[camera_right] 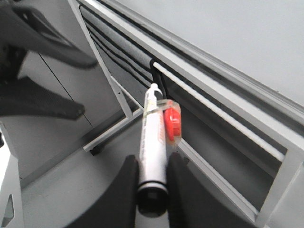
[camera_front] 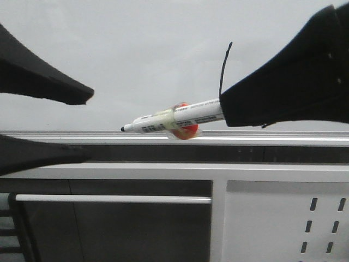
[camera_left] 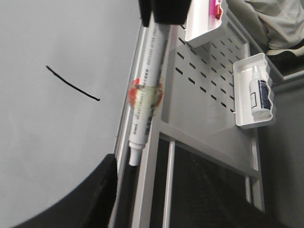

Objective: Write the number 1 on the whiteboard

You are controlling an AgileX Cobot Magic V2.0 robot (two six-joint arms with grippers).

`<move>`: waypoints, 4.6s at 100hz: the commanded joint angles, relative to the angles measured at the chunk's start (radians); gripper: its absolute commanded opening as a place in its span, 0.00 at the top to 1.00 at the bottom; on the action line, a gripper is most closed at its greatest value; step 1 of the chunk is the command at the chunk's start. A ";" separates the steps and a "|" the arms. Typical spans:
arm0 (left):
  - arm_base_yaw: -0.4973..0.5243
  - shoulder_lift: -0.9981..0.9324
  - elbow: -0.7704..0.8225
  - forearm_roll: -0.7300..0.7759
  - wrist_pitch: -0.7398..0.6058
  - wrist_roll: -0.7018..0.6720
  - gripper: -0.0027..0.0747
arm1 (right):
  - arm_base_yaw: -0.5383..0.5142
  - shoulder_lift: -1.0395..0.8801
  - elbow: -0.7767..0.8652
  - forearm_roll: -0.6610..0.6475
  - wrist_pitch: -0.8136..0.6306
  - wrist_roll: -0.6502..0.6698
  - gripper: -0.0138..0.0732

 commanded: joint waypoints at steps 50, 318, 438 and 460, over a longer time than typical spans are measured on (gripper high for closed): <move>-0.007 0.132 -0.144 0.023 -0.047 0.076 0.55 | -0.003 -0.005 -0.037 0.061 0.018 -0.001 0.90; -0.007 0.216 -0.221 0.025 0.008 0.100 0.99 | -0.003 -0.005 -0.079 0.092 0.041 -0.001 0.71; 0.046 0.216 0.013 -1.074 -0.571 0.100 0.99 | -0.003 -0.419 -0.059 -0.013 -0.266 -0.001 0.34; -0.068 0.216 0.084 -1.316 -0.745 0.100 0.99 | -0.003 -0.426 -0.033 -0.013 -0.259 -0.001 0.34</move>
